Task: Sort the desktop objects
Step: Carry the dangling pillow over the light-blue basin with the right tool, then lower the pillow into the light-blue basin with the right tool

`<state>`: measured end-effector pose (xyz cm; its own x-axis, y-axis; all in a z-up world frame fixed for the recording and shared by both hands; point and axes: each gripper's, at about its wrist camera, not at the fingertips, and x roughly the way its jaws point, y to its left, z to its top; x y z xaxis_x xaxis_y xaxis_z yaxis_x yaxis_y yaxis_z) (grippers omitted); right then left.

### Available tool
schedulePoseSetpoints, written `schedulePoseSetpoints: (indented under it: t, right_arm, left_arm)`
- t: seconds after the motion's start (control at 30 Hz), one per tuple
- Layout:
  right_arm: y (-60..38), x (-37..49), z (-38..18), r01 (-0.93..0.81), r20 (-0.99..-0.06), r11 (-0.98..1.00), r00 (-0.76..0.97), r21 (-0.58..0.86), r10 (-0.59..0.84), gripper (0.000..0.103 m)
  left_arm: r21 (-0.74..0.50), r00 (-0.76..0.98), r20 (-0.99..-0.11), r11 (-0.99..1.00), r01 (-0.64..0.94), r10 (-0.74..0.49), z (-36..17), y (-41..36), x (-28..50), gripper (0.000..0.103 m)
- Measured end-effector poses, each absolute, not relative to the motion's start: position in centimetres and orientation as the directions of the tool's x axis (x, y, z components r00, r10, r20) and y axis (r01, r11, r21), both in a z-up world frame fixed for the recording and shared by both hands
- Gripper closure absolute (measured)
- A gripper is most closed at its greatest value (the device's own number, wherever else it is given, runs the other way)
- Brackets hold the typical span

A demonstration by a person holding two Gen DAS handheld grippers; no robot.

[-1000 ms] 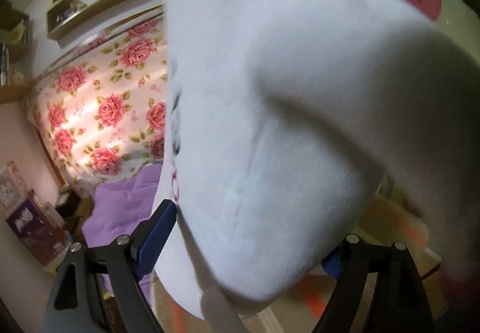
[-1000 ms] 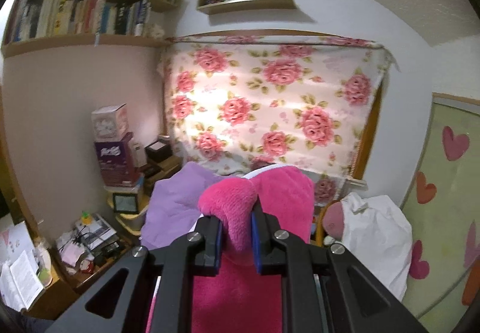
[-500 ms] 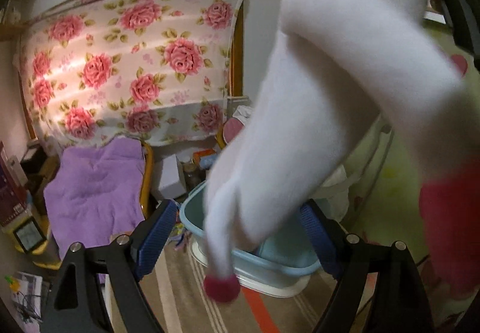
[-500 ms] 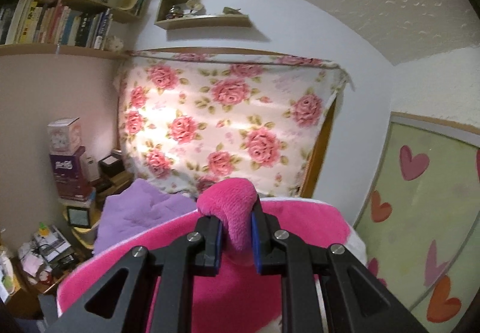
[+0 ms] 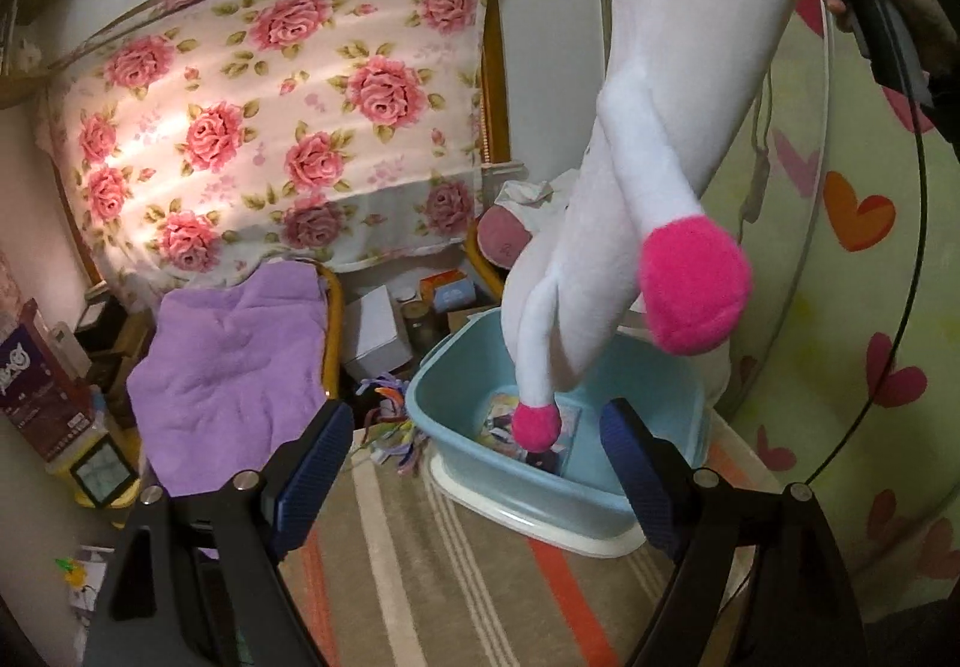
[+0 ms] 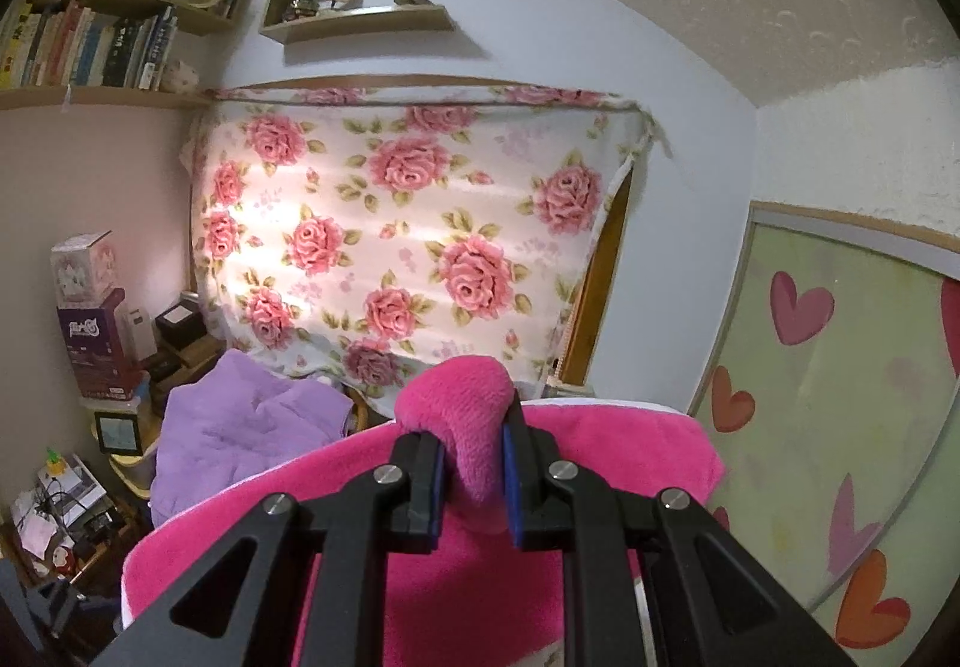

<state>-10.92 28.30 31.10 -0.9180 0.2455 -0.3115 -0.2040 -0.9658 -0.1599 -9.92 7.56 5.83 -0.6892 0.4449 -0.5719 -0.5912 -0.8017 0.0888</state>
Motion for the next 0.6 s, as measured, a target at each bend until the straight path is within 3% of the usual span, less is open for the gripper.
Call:
schedulePoseSetpoints:
  t: [0.6]
  right_arm:
    - [28.4, -17.6, 22.3, -0.111, -0.491, -0.978, -0.851, -0.177, 0.185, 0.087]
  left_arm:
    - [0.089, -0.676, -0.625, -0.824, -0.560, 0.391, 4.1, 6.9, -11.7, 0.016]
